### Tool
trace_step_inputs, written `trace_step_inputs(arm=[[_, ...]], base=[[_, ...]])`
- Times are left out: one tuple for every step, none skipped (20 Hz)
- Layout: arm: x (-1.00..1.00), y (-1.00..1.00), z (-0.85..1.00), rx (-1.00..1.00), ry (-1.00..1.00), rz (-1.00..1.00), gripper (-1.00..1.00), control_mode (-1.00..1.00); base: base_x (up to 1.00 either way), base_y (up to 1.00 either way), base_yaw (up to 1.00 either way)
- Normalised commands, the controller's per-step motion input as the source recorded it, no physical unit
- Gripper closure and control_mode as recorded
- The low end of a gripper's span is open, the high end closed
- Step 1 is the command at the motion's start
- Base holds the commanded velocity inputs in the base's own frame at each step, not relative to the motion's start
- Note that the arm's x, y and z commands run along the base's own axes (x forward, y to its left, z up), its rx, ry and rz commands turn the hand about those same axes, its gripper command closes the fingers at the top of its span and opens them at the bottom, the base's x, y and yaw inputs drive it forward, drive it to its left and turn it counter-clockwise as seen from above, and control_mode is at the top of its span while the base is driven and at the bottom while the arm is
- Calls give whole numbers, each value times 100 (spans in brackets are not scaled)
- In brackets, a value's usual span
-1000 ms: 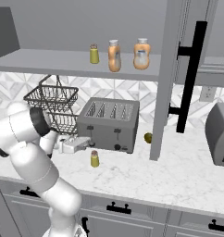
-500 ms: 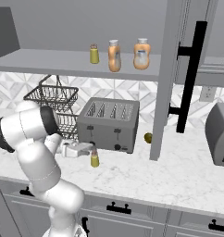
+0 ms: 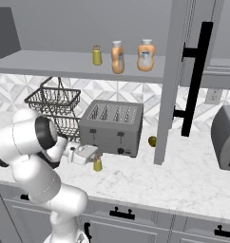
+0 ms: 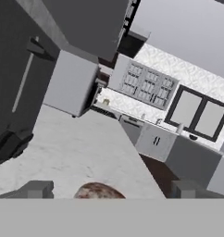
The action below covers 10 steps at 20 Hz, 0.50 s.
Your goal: Put the shaker and condiment bottle from the counter next to their counterparts in the cabinet.
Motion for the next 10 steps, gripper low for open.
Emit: trace_step_inputs(arm=[[0, 0, -34, -1, -23, 0, -100, -100], [0, 0, -36, -1, -24, 0, -100, -100], [0, 0, -44, -2, -25, 0, -100, -100], [0, 0, -53, -2, -27, 0, -100, -100], [0, 0, -59, -1, -28, 0, -100, -100], [0, 0, -63, 0, -27, 0, -100, -100], [0, 0, -64, 0, -23, 0, -100, -100], [0, 0, -58, 0, -22, 0, -100, -100], [0, 0, -55, -2, -21, 0, -100, -100], [0, 0, -47, -4, -21, 0, -100, -100]], base=[[0, 0, 0], [0, 0, 0], [0, 0, 0], [0, 0, 0], [0, 0, 0], [0, 0, 0], [0, 0, 0], [0, 0, 0], [0, 0, 0], [0, 0, 0]])
